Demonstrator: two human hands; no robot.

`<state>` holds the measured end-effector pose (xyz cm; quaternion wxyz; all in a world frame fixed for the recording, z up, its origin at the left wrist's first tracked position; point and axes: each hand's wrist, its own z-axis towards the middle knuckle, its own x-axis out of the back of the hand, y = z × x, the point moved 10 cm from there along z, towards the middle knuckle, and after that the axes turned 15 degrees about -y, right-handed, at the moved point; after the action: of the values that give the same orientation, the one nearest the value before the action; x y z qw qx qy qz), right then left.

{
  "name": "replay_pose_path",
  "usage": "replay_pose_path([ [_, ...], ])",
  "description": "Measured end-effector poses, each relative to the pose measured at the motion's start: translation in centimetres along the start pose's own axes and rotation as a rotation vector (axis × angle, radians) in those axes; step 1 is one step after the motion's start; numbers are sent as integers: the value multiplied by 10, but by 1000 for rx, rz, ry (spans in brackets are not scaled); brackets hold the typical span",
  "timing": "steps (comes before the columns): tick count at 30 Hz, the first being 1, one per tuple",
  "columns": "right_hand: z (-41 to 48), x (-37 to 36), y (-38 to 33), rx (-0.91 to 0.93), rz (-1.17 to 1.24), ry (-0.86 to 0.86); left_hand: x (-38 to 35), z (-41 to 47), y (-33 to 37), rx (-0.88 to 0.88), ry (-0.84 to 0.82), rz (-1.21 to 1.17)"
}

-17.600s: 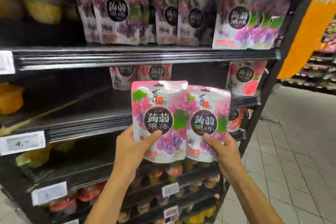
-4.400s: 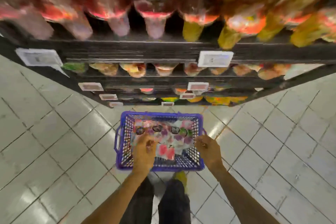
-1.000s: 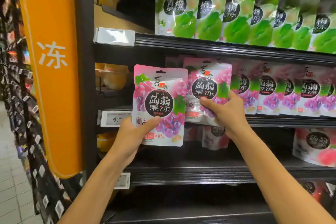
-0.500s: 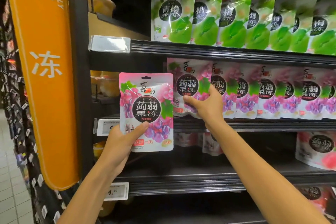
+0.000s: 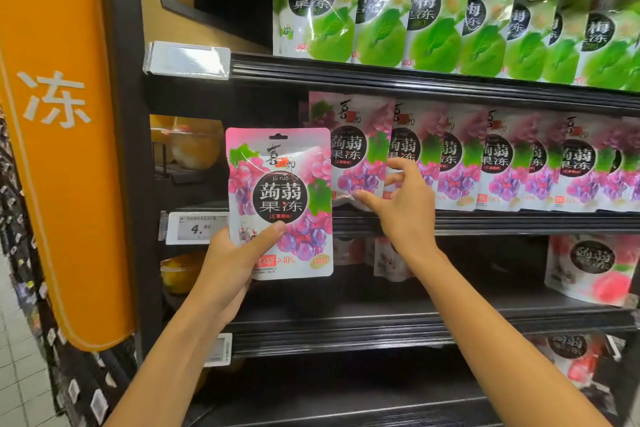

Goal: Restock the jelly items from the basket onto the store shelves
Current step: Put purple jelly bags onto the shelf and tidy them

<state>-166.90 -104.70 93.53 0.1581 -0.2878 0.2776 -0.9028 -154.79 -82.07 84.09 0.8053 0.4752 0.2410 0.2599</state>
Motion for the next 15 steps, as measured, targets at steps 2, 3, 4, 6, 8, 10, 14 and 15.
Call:
replay_pose_path([
  [2,0,2,2,-26,-64,16,-3,1,-1,9,7,-3],
  [3,0,3,3,-36,-92,27,-4,1,-2,11,8,-5],
  [4,0,4,4,-45,-107,34,-5,1,-2,14,7,-9],
  [6,0,5,8,-58,-102,41,-6,1,-3,23,5,-11],
  [8,-3,5,10,-48,-83,43,-6,1,-2,25,10,-10],
  [10,-6,5,7,-28,-88,57,-7,1,-1,25,15,-9],
  [14,-16,11,-16,80,-13,96,-11,2,1,18,13,-12],
  [15,-18,10,-23,109,57,69,-13,3,2,17,8,-8],
])
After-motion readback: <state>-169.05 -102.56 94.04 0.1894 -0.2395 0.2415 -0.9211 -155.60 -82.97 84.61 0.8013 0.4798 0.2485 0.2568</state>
